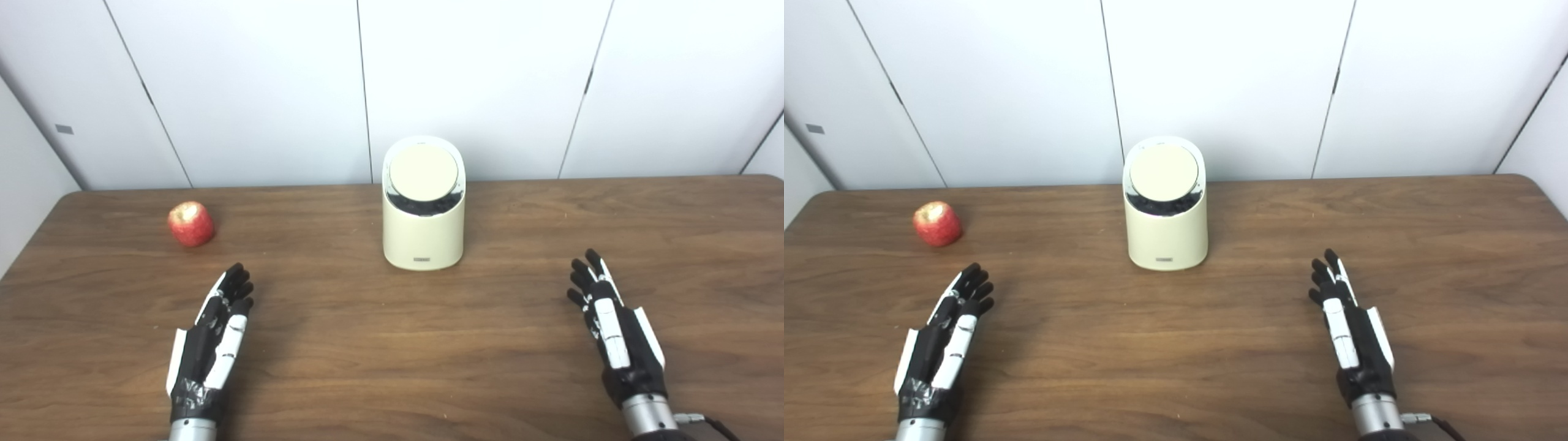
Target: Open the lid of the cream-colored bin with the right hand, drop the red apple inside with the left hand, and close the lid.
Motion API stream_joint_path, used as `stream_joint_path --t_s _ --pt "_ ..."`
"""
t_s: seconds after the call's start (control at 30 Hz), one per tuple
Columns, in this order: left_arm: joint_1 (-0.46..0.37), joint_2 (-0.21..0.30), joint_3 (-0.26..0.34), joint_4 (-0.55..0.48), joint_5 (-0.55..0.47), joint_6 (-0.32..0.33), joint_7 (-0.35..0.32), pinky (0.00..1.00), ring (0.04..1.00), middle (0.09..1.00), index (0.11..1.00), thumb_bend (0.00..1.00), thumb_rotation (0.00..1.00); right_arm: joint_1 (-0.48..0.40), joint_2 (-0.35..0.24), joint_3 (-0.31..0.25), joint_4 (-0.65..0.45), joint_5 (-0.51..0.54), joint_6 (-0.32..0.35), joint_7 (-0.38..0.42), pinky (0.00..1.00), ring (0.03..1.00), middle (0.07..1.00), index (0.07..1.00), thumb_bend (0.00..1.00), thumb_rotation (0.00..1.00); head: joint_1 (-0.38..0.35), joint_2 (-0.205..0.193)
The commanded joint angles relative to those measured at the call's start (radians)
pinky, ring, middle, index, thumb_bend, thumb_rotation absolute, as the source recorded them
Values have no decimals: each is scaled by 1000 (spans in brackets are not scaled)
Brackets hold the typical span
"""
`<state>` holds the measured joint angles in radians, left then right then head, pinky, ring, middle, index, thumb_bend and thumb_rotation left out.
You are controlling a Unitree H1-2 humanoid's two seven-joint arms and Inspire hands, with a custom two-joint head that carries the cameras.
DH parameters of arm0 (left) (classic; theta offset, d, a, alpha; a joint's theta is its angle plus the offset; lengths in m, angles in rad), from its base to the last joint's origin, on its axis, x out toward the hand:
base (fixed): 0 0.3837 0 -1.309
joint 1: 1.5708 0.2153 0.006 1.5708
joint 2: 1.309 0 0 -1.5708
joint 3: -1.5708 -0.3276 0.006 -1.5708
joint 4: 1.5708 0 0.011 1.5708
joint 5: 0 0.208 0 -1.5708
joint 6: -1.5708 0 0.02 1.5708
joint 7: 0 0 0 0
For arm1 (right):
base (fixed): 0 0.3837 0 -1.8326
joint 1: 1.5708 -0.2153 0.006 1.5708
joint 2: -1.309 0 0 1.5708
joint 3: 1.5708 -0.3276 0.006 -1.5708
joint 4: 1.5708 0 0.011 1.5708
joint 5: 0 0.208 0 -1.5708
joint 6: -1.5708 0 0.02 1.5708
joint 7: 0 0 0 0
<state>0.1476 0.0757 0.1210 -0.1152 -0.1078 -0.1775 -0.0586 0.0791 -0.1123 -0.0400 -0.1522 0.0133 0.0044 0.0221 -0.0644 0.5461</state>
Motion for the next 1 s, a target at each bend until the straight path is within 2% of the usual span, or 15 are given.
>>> stream_joint_path --t_s 0.0,0.63,0.73,0.8,0.97 --pt "28 -6 -9 49 1 -16 -1 903 910 922 929 453 642 -3 4 12 -18 -3 14 11 913 957 951 993 482 958 -3 2" --pt "29 -7 -11 42 1 -7 0 909 915 924 928 435 634 0 4 16 -30 -12 27 9 911 949 949 990 450 968 -7 -6" --pt "25 -10 -11 53 0 -11 1 916 917 924 930 436 635 -7 3 13 -19 -4 23 11 908 951 947 986 466 916 -25 -22" --pt "22 -13 -12 61 -4 -16 0 920 920 925 929 434 623 -17 -1 13 -12 -9 17 11 887 949 946 984 476 838 -31 -32" --pt "17 -15 -15 77 -7 -26 -4 936 928 929 931 435 632 -68 -14 17 -3 -63 28 -9 797 909 923 963 620 688 -44 -42"
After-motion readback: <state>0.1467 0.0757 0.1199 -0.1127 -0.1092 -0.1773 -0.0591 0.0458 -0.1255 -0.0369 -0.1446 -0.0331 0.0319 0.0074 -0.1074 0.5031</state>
